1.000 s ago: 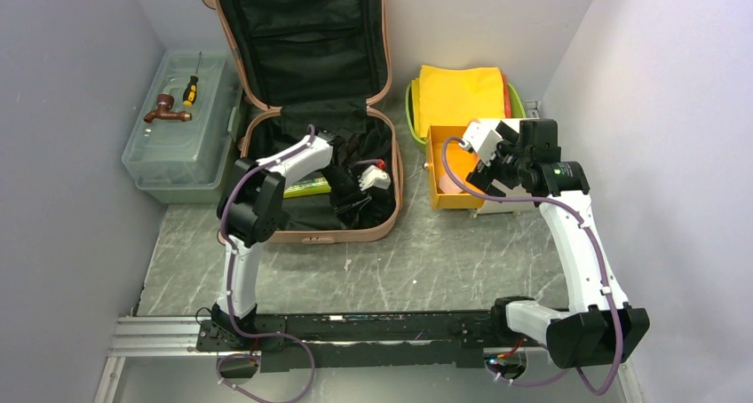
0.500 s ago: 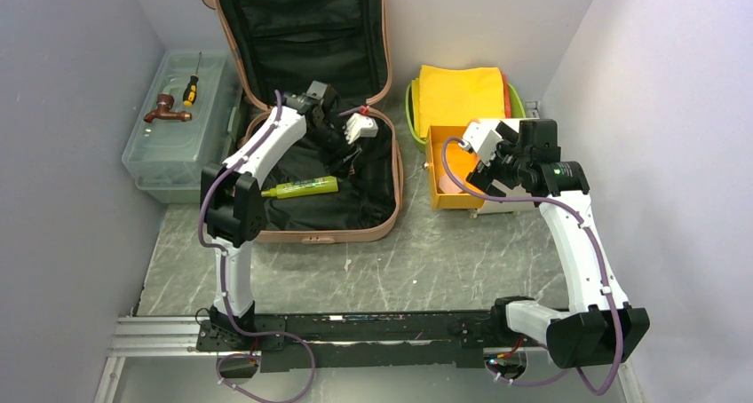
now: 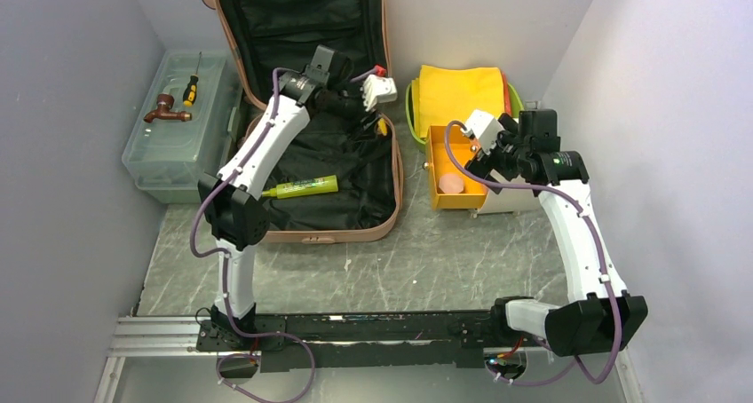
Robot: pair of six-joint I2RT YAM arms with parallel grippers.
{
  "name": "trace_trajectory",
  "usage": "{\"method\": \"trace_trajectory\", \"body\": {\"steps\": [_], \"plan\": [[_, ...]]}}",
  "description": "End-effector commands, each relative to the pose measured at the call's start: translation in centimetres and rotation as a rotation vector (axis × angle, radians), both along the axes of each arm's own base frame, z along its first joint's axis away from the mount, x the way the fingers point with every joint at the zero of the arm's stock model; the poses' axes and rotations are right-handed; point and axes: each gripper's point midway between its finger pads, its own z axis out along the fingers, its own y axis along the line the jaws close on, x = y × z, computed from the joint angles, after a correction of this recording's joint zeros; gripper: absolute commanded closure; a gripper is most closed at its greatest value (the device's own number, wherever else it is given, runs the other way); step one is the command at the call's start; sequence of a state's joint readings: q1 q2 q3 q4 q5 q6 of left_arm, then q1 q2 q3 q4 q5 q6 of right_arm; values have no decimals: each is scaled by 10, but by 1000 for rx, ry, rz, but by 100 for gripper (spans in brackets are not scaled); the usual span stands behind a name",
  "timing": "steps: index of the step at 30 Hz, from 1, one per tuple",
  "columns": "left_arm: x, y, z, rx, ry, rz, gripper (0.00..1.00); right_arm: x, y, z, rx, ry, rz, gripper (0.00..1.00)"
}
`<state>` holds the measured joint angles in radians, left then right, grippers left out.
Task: Open, take out, and arrange the luggage
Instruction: Adjust the storage box at the center of the board, then place the personal item in the drawer.
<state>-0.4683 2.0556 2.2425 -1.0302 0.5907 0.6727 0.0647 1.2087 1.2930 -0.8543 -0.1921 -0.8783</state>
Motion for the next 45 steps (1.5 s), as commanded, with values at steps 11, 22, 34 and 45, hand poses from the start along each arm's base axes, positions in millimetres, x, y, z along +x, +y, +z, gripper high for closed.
{"method": "trace_trajectory", "body": {"steps": [11,22,34,45], "plan": [[6,-145,82,-446,-206,-149,91,29,-63,59,49,-185,-382,0],[1,-196,63,-553,-170,-167,91,10,-46,97,193,-232,-318,0],[-25,-239,26,-559,-129,-203,91,0,-48,108,178,-286,-314,0],[-39,-252,-25,-478,-113,-198,91,-7,-47,99,157,-296,-292,0]]}}
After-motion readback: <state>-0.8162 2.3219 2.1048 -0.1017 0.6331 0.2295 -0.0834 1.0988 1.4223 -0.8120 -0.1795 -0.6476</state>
